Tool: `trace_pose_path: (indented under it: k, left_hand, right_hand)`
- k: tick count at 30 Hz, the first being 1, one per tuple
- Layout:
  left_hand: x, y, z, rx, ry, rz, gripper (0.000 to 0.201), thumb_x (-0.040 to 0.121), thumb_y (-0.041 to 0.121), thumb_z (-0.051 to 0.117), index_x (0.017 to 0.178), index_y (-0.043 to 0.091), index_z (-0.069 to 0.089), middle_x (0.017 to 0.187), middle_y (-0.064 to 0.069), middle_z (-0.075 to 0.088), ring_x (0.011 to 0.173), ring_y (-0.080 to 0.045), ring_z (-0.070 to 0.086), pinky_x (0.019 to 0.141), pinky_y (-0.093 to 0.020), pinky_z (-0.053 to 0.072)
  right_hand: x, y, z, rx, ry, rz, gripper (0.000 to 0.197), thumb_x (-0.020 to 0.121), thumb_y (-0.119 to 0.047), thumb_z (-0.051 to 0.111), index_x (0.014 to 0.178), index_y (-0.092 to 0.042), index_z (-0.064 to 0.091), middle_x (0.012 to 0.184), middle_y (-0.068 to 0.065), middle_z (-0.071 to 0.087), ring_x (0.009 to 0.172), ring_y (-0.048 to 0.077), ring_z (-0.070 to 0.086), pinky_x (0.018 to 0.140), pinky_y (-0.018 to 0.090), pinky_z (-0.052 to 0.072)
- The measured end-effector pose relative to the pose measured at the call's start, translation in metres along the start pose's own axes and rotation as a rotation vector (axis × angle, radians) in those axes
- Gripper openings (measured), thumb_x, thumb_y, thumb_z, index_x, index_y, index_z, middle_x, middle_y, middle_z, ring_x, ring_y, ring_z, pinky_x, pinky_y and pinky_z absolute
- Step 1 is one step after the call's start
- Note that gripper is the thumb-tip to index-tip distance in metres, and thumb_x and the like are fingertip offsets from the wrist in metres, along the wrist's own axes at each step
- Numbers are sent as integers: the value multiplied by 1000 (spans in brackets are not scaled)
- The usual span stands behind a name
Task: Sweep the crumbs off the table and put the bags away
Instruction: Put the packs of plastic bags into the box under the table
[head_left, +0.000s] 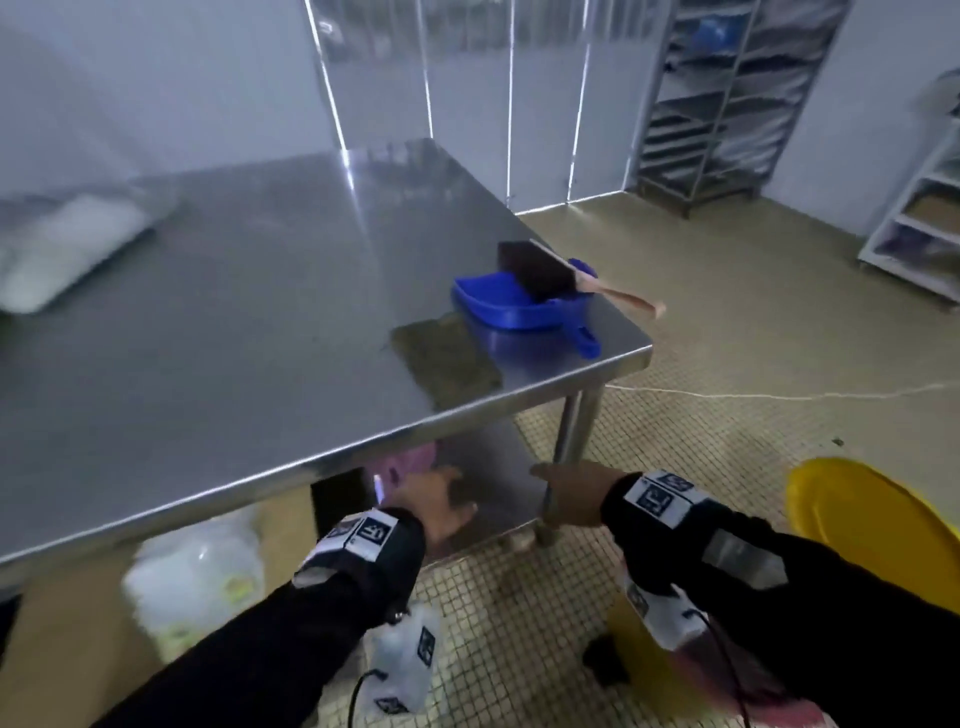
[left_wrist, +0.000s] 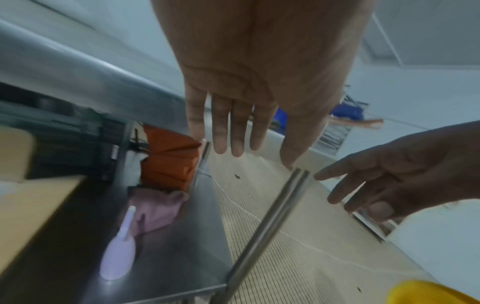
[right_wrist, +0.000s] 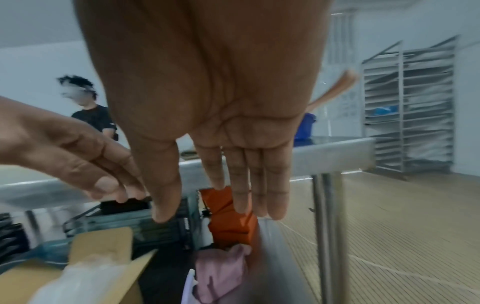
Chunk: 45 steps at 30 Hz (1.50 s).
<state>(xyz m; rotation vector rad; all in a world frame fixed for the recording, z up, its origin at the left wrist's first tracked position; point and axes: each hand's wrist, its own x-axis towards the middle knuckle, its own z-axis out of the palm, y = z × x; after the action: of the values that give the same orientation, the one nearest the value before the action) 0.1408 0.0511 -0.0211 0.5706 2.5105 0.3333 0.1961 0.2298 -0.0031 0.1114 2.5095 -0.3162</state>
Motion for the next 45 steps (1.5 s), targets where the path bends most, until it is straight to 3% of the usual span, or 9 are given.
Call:
trace_pose_path:
  k: [3, 6, 10, 16, 22, 31, 39, 45]
  left_hand:
    - [-37, -39, -28, -16, 76, -66, 44, 89, 40, 51, 128, 20, 51, 127, -3, 57, 118, -23, 54, 98, -29, 42]
    - [-72, -84, -54, -71, 158, -132, 40, 92, 36, 50, 130, 22, 50, 118, 2, 58, 114, -14, 53, 91, -23, 39]
    - [-101, -161, -79, -45, 227, -253, 50, 89, 40, 53, 133, 17, 46, 133, -11, 54, 122, -27, 51, 101, -32, 41]
    - [-134, -279, -107, -21, 274, -404, 59, 89, 41, 50, 142, 21, 33, 143, -9, 43, 132, -29, 40, 109, -38, 35]
    - [-159, -373, -131, -70, 318, -538, 60, 90, 40, 51, 142, 16, 33, 145, -12, 41, 133, -30, 38, 108, -40, 34]
    - [-169, -465, -169, -140, 360, -656, 64, 91, 41, 50, 145, 15, 28, 149, -12, 36, 135, -31, 36, 111, -41, 32]
    - [-159, -522, -211, -221, 474, -725, 65, 91, 41, 51, 145, 13, 27, 148, -14, 36, 135, -32, 36, 110, -41, 33]
    - [-139, -564, -246, -271, 578, -688, 67, 91, 43, 50, 145, 11, 26, 151, -14, 32, 136, -32, 34, 111, -38, 31]
  right_hand:
    - [4, -54, -17, -65, 1, -119, 46, 90, -22, 57, 132, -7, 47, 133, 13, 54, 123, 29, 52, 102, 34, 43]
    - [13, -109, -27, -133, 68, -255, 48, 84, -26, 63, 127, -8, 51, 131, 12, 56, 121, 28, 53, 99, 34, 43]
    - [32, -191, -33, -170, 102, -302, 54, 83, -28, 64, 131, -10, 47, 133, 12, 54, 122, 28, 52, 100, 31, 40]
    - [64, -325, -34, -220, 100, -368, 71, 90, -32, 57, 147, -8, 22, 153, 13, 29, 140, 27, 31, 111, 30, 26]
    - [106, -434, -34, -252, 99, -398, 67, 91, -33, 55, 145, -8, 26, 152, 15, 30, 139, 29, 33, 113, 34, 30]
    - [162, -534, -48, -262, 107, -439, 70, 88, -34, 60, 145, -9, 27, 151, 14, 31, 139, 29, 33, 113, 34, 30]
    - [211, -606, -67, -207, 193, -485, 54, 86, -34, 61, 129, -3, 49, 134, 18, 53, 124, 32, 51, 101, 33, 42]
    - [250, -659, -82, 94, 299, -514, 69, 85, -34, 62, 141, -8, 31, 141, 20, 38, 131, 34, 40, 107, 39, 36]
